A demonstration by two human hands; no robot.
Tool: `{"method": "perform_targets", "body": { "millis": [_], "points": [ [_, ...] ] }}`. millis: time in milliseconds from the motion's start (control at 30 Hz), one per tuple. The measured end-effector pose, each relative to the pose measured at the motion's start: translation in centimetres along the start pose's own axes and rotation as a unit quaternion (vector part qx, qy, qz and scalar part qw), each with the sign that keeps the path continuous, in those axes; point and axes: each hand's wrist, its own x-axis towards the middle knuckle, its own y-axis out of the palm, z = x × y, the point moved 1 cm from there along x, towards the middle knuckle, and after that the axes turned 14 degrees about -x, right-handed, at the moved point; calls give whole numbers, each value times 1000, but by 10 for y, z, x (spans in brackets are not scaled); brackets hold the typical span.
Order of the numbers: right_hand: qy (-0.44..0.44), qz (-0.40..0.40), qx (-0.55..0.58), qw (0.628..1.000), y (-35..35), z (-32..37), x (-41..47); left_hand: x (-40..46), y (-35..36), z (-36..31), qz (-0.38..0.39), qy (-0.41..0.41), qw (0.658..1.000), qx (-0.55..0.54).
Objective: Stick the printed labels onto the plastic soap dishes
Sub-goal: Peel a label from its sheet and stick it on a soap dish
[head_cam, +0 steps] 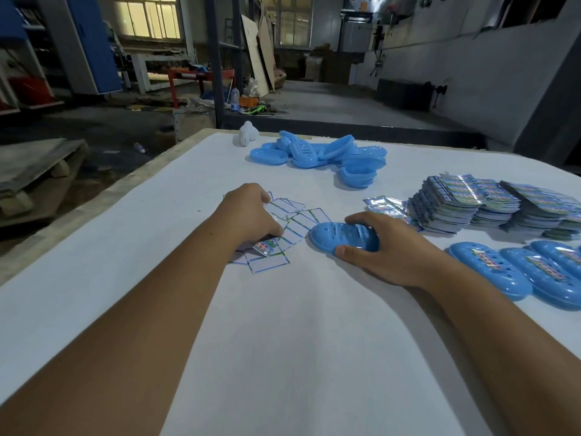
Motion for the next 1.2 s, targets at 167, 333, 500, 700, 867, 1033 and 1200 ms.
{"method": "perform_targets", "body": {
  "millis": [167,333,500,700,867,1033,1200],
  "points": [
    [9,-52,56,997,-1,3,0,4,-1,-9,-27,25,987,-158],
    [35,-150,336,929,-9,20,5,-15,11,-32,38,94,928,-359],
    [0,-92,465,881,-8,35,2,-25,31,-39,88,93,924,-361],
    [42,-111,475,872,-13,28,3,-25,27,-37,70,96,938,-326],
    [42,-100,485,868,-12,29,2,-24,28,-35,80,102,948,-289],
    [46,-100,495,862,-12,29,2,-22,28,-35,82,104,950,-282],
    [51,-99,497,861,-12,29,3,-23,28,-37,72,104,951,-281]
  ]
}}
